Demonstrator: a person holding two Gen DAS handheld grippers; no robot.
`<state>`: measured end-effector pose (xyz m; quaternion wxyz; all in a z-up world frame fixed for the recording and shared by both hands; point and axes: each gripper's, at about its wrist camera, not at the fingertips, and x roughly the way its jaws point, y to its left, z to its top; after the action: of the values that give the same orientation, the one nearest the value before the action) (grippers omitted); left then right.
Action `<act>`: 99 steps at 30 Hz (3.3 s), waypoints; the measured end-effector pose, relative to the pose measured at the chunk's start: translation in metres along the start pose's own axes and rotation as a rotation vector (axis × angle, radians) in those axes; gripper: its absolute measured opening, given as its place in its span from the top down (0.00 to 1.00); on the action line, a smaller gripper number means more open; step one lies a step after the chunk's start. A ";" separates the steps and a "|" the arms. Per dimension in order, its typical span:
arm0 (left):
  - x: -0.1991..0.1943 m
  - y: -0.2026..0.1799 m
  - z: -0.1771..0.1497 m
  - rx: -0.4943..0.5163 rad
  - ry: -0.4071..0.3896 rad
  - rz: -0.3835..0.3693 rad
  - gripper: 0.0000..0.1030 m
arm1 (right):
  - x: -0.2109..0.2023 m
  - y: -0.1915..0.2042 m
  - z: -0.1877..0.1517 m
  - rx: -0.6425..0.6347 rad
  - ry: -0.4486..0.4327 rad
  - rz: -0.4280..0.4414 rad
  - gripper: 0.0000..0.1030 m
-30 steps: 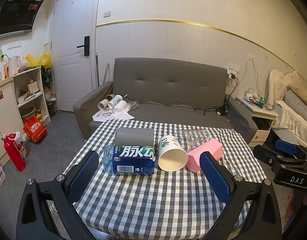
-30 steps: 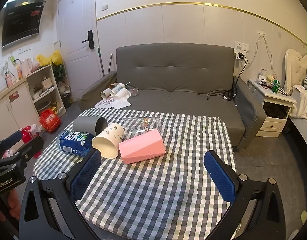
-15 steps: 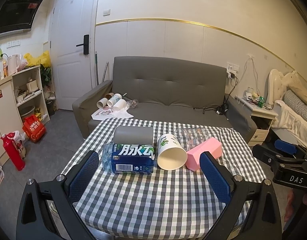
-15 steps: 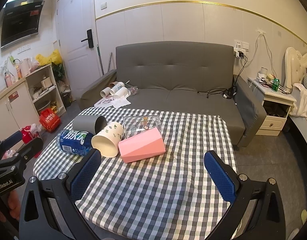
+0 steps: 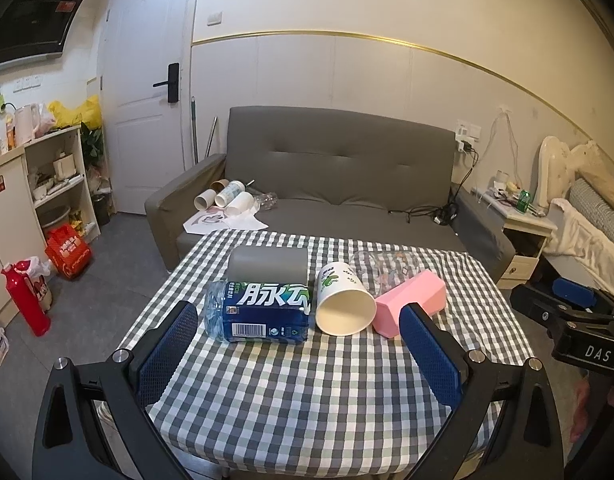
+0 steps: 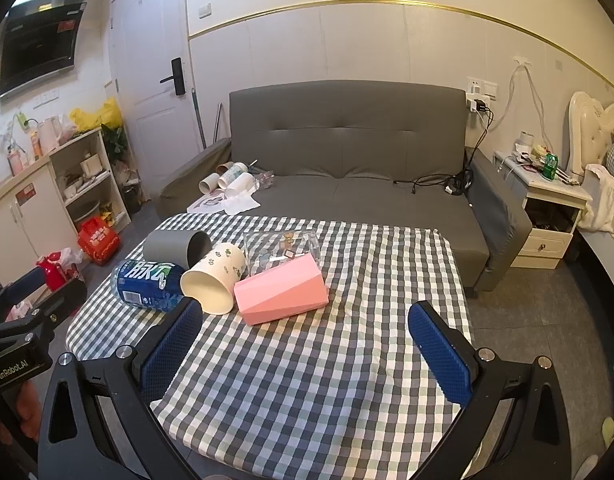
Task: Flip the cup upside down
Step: 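Move the left tool toward the pink hexagonal cup lying on its side, then close the left tool around the pink cup and lift it, then carry the pink cup toward the right tool while the right tool grasps it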
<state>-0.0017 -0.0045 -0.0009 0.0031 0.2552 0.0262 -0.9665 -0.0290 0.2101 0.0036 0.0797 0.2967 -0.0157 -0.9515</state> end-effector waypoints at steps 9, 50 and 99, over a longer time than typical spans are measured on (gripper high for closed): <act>0.005 -0.011 0.000 0.047 0.007 -0.005 0.00 | 0.002 -0.007 0.000 0.020 0.007 -0.001 0.00; 0.200 -0.162 -0.040 0.647 0.189 -0.148 0.20 | 0.088 -0.125 -0.048 0.224 0.188 -0.047 0.00; 0.142 -0.152 -0.012 0.296 0.523 -0.244 0.13 | 0.020 -0.110 -0.040 0.180 0.162 -0.151 0.00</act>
<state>-0.1226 0.1491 -0.0736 -0.1565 0.4875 -0.0842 -0.8549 -0.0382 0.3165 -0.0495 -0.0179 0.3788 -0.0724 -0.9225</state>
